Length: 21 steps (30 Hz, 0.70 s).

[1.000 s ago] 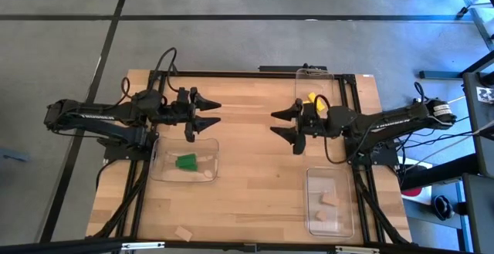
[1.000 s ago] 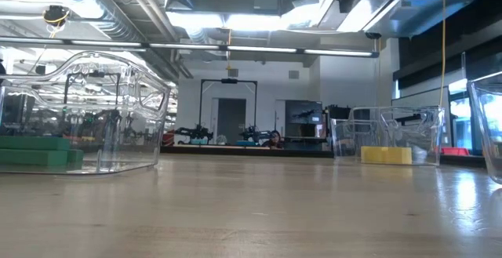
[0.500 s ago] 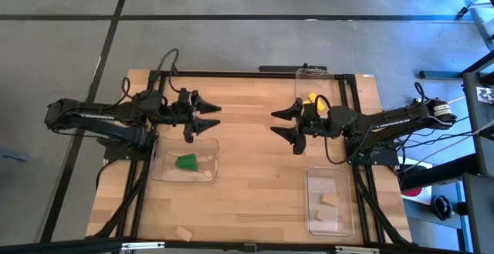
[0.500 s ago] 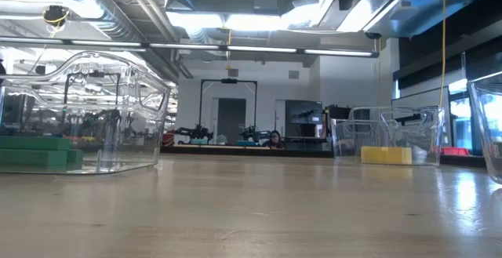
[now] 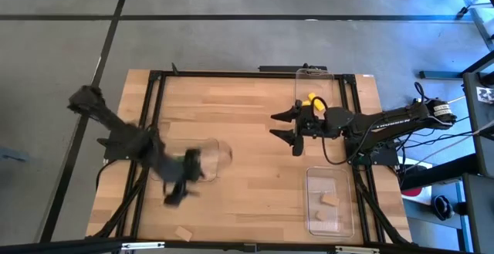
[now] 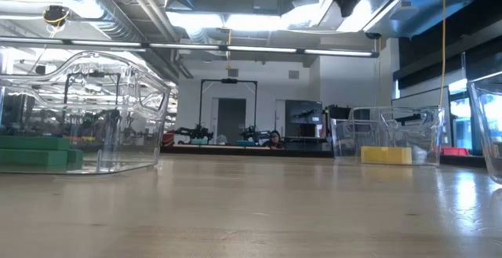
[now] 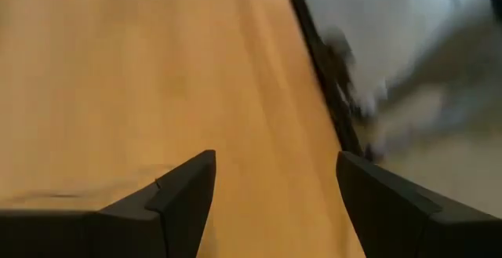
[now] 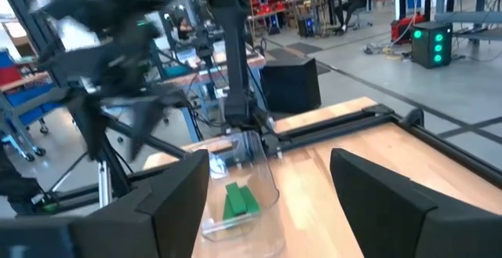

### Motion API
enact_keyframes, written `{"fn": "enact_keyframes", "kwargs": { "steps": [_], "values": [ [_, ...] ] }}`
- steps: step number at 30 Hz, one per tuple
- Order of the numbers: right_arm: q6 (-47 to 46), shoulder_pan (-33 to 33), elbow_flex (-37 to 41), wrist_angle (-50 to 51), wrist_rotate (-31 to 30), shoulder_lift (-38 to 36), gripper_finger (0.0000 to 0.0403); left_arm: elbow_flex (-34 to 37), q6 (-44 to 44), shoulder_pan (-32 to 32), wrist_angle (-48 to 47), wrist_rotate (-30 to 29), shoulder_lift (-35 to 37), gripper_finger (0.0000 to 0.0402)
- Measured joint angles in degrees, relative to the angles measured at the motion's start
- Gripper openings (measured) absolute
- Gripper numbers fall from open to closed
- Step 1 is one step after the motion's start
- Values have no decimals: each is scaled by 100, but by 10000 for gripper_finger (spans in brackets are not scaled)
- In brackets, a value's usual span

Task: Sort & place blocks by color
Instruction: Put the brown block into the bottom right transparent bin

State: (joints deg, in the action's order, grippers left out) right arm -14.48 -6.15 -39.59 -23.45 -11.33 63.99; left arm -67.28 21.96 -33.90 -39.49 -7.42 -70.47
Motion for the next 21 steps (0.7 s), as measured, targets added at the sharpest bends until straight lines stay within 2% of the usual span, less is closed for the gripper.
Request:
{"fn": "enact_keyframes", "kwargs": {
  "steps": [6,10,15,21],
  "values": [
    [-7,0,0,282,-4,0,268,-387,42,-1484,-68,-45,-1456,256],
    [-20,0,0,302,-4,0,268,-586,37,-2131,305,-37,-2392,256],
    [-22,0,0,320,-4,0,268,-834,105,-2440,393,-35,-3282,256],
    [-35,0,0,322,-4,0,268,-905,778,-2469,326,80,-3798,256]
  ]
}}
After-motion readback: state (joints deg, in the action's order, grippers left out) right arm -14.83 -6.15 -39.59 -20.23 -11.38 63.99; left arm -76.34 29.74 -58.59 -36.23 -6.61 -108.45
